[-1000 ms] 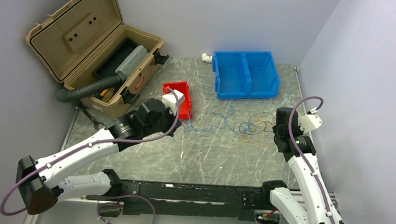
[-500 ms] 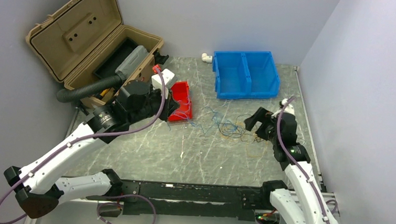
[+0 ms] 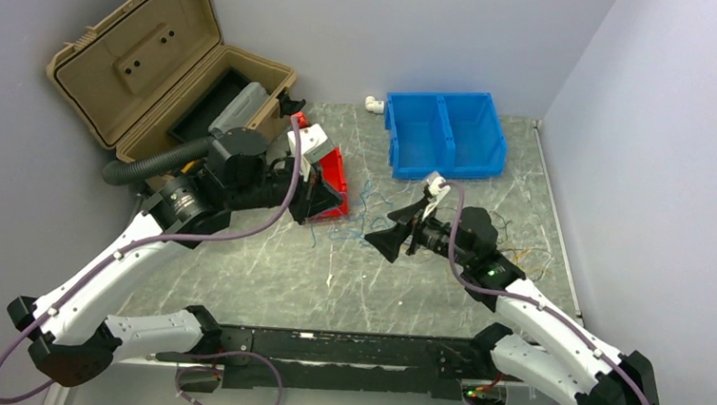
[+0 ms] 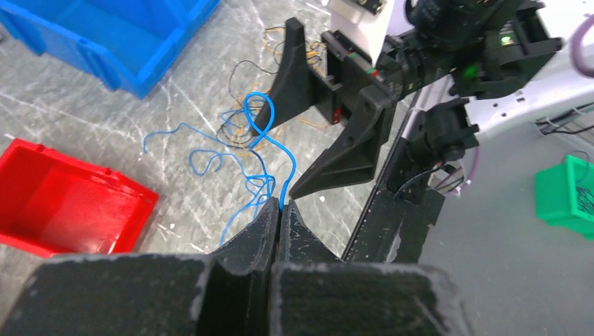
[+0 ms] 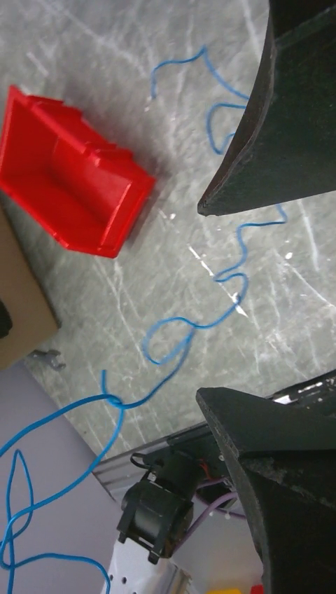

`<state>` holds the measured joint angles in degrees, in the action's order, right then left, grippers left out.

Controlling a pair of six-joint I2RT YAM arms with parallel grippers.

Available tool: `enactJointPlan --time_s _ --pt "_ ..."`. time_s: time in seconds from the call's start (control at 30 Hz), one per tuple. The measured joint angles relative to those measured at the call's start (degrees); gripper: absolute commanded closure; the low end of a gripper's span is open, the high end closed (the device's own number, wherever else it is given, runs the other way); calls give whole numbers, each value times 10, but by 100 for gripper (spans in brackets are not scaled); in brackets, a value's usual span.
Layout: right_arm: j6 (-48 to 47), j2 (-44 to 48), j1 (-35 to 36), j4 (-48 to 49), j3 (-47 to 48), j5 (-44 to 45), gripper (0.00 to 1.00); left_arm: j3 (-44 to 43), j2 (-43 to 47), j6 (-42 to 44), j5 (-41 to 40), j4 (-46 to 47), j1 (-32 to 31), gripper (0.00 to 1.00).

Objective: Untangle the cables
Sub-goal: Untie the cable.

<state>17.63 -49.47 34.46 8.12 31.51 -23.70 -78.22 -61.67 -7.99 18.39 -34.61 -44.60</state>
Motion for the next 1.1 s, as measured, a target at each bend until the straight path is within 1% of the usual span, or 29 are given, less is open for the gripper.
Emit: enactJointPlan --time_s 0.07,0.13,0.17,0.2,0.27,0.33,0.37,0.4,0.47,0.57,0.67,0.77,0.9,1.0,1.1 --pt "-9 -12 13 51 -13 -1 7 -6 -5 1 19 -2 0 100" --pt "-19 -25 23 98 -26 -5 11 -11 -12 4 40 -2 0 100" --pt "-22 -32 25 115 -29 -7 16 -12 -15 5 49 -1 0 100" --pt "-26 -43 27 136 -30 -11 24 -12 -16 5 56 0 0 100" --pt "-31 -64 30 175 -30 -22 48 -12 -17 7 64 1 0 100" --pt "-34 -76 33 198 -31 -29 78 -12 -17 9 59 2 0 100" --pt "-33 -78 34 208 -32 -34 91 -12 -17 9 51 1 0 100" --pt "-33 -78 35 216 -35 -35 100 -12 -17 9 40 1 0 100" --pt "-28 -64 36 225 -47 -32 100 -12 -17 5 0 0 3 100" --pt "-21 -14 37 219 -81 -3 100 -10 -17 -7 -57 2 21 100" --pt "-7 71 36 193 -120 58 100 2 -18 -22 -108 14 58 100" --pt "15 150 36 147 -139 135 100 11 -29 -36 -135 21 104 100" --pt "55 252 36 64 -158 242 100 14 -65 -52 -148 33 165 100" --pt "88 309 36 -7 -164 317 100 23 -92 -54 -134 48 200 100" --pt "109 335 36 -64 -165 372 100 30 -108 -58 -112 60 210 100"
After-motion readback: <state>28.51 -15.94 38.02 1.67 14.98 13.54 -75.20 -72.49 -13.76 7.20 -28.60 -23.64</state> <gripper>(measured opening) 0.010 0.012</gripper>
